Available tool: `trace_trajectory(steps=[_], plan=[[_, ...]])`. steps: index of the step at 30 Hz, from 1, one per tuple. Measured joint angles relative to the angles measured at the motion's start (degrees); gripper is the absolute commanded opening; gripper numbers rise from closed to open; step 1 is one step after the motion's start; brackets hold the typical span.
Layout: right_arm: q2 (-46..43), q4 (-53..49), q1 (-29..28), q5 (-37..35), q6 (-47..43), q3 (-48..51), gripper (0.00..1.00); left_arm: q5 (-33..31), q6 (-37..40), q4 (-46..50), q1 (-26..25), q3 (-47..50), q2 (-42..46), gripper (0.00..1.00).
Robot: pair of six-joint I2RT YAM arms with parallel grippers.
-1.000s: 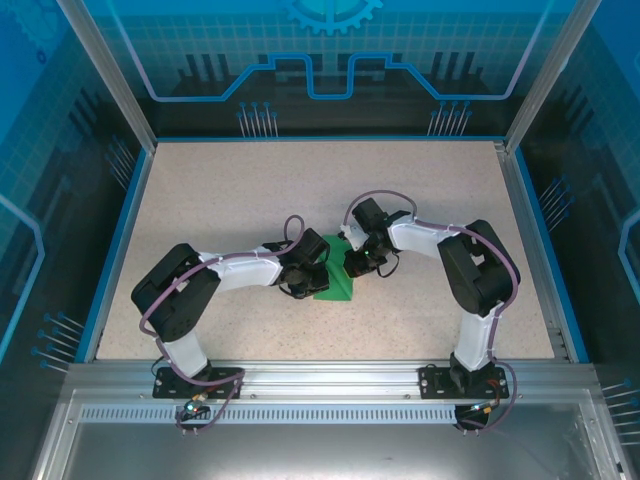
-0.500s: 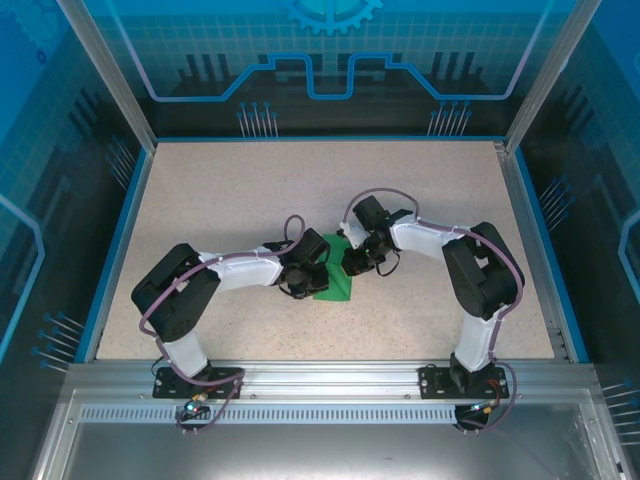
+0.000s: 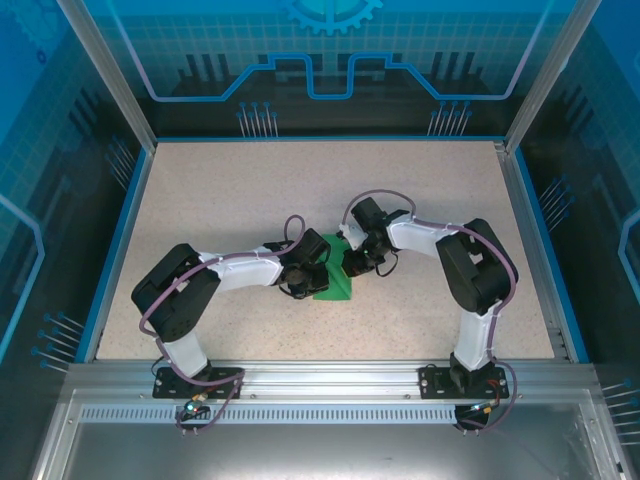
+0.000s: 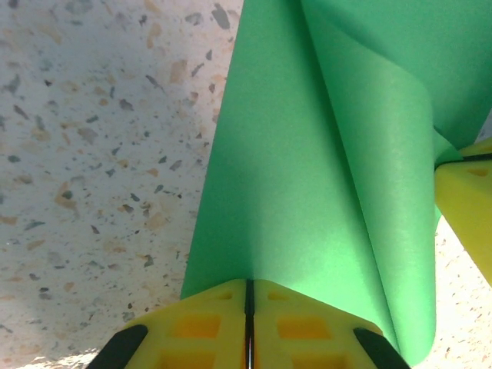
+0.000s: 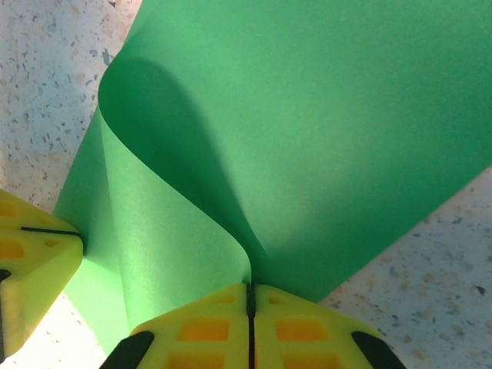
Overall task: Fold a paper plane with a square sheet of paper (pick it up from the middle)
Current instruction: Fold the triangle a second time at the center of the table.
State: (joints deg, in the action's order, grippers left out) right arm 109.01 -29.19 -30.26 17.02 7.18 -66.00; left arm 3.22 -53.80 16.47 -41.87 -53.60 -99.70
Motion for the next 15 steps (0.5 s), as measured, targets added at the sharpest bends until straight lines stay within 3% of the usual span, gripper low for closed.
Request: trace_trajectory(steps=[10,15], plan=[[0.02,-0.09,0.0,-0.04,0.0,-0.02,0.07,-0.09,0.09,1.27,-0.11,-0.02,3.19,0.23],[0.04,-0.11,0.0,-0.04,0.0,-0.02,0.07,-0.2,-0.9,-2.05,0.13,-0.02,7.69,0.22]])
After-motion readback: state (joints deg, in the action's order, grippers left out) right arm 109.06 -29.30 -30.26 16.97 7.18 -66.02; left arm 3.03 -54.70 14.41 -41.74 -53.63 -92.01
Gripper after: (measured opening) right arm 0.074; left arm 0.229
